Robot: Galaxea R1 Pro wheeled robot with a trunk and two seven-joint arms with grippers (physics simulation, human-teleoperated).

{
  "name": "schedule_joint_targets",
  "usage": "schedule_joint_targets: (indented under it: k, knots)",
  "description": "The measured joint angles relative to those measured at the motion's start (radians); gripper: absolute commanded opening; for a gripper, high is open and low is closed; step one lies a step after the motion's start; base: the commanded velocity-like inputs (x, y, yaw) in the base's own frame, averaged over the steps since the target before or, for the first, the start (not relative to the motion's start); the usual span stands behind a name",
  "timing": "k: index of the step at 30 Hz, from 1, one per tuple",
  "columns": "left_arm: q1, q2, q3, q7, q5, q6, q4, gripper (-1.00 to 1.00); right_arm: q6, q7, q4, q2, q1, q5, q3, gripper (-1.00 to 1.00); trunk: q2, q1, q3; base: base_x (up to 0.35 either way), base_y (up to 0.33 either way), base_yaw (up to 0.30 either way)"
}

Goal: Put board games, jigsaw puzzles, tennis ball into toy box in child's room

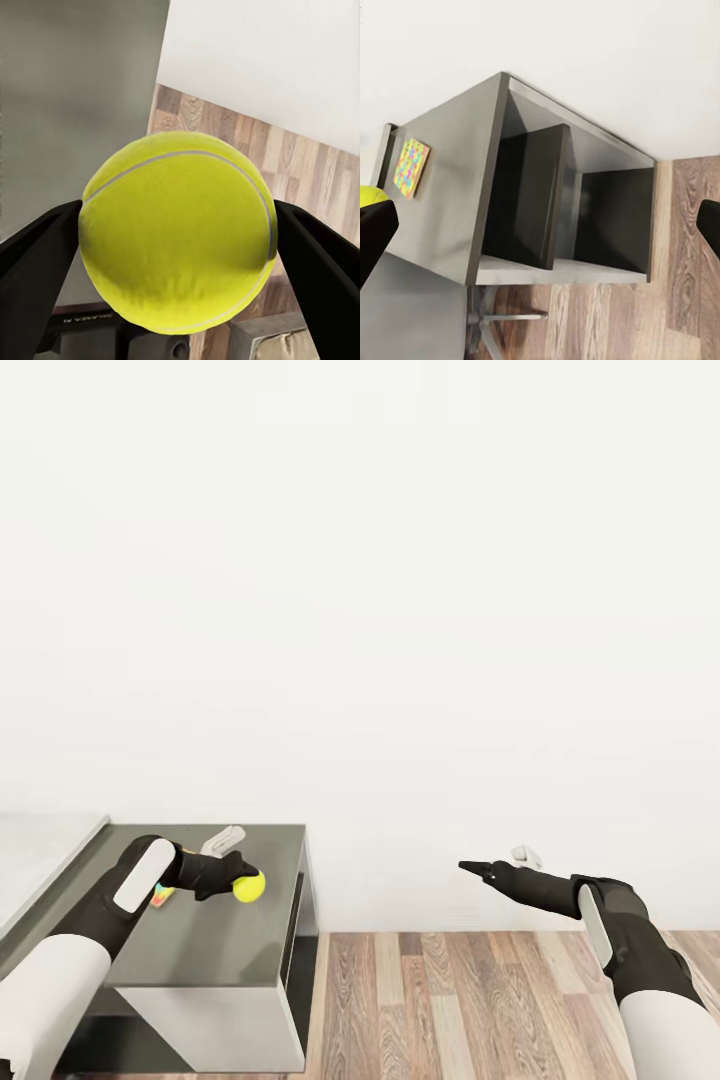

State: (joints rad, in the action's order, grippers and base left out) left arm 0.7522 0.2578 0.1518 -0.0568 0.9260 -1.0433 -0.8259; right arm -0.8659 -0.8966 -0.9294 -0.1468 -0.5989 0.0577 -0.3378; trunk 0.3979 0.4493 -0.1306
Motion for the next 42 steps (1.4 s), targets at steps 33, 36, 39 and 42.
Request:
schedule_joint_targets:
  k: [33, 36, 39, 42]
  knots:
    - [0.000, -0.006, -0.008, -0.001, -0.002, 0.005, 0.000, -1.00, 0.003, 0.008, 0.005, -0.002, 0.002, -0.001, -0.003, 1.00, 0.000, 0.000, 0.055, 0.000, 0.000, 0.000]
    - [0.000, -0.007, -0.009, -0.001, -0.003, 0.006, 0.000, -1.00, 0.007, 0.010, 0.006, -0.002, 0.014, -0.001, -0.003, 1.00, 0.000, 0.000, 0.060, 0.000, 0.000, 0.000]
    - [0.000, -0.003, -0.012, 0.000, -0.002, 0.006, 0.000, -1.00, 0.040, 0.013, 0.006, -0.002, 0.022, 0.000, -0.004, 1.00, 0.000, 0.000, 0.065, 0.000, 0.000, 0.000]
    - [0.000, -0.002, -0.013, 0.000, -0.002, 0.006, 0.000, -1.00, 0.057, 0.015, 0.006, -0.003, 0.025, -0.001, -0.016, 1.00, 0.000, 0.000, 0.070, 0.000, 0.000, 0.000]
